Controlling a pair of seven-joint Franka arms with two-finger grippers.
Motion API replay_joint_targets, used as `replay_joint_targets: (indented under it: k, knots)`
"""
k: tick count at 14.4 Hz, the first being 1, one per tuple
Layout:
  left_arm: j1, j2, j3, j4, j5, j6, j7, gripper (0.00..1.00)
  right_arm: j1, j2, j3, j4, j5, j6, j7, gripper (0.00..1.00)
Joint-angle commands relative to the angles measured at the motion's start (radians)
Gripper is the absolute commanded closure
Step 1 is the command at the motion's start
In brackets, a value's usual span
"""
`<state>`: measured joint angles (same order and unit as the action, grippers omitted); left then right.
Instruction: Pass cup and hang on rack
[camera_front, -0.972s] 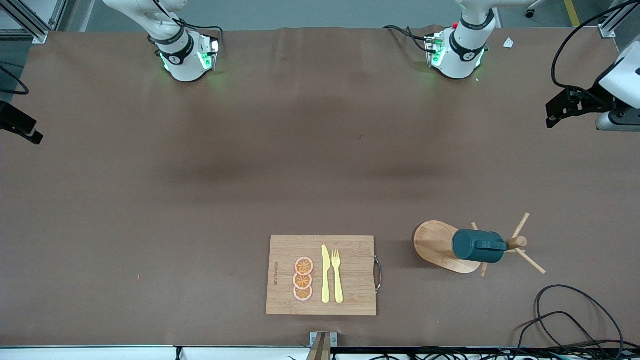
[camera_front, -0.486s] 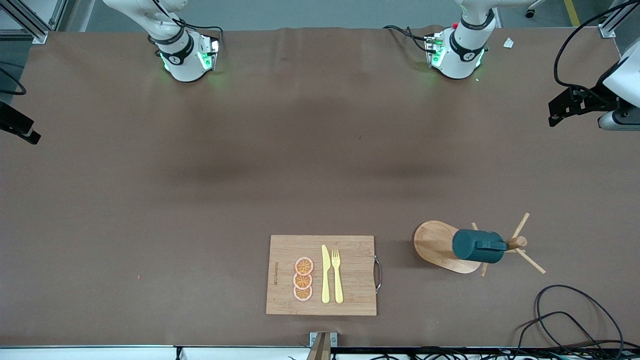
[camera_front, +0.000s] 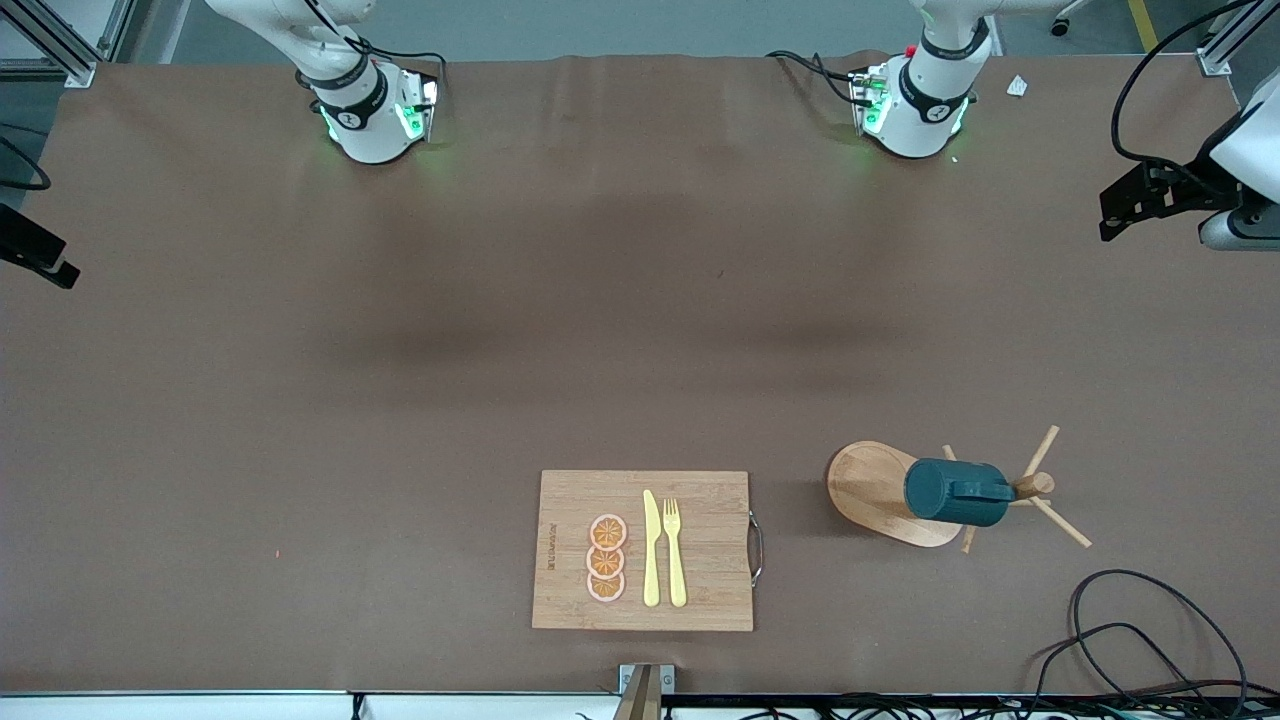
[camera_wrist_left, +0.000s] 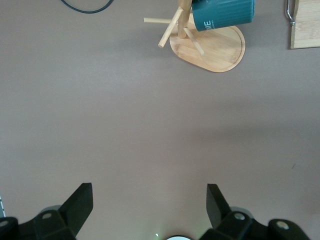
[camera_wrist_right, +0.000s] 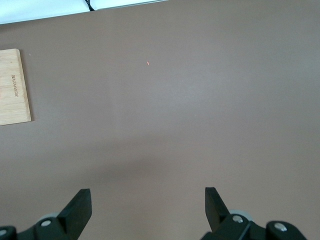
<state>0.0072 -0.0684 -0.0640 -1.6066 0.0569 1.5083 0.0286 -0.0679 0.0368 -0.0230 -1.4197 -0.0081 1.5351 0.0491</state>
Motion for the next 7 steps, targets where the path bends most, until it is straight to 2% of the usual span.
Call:
replay_joint_targets:
  k: [1,7]
  knots:
    - [0.008,-0.01,0.004,0.008,-0.029,-0.022,0.01,0.0,-0.023,0.0,0.018,0.008,-0.004,-0.012,-0.002,0.0]
    - [-0.018,-0.002,-0.007,0.014,-0.031,-0.022,0.02,0.0,-0.023,0.0,0.018,0.008,-0.004,-0.012,-0.002,0.0]
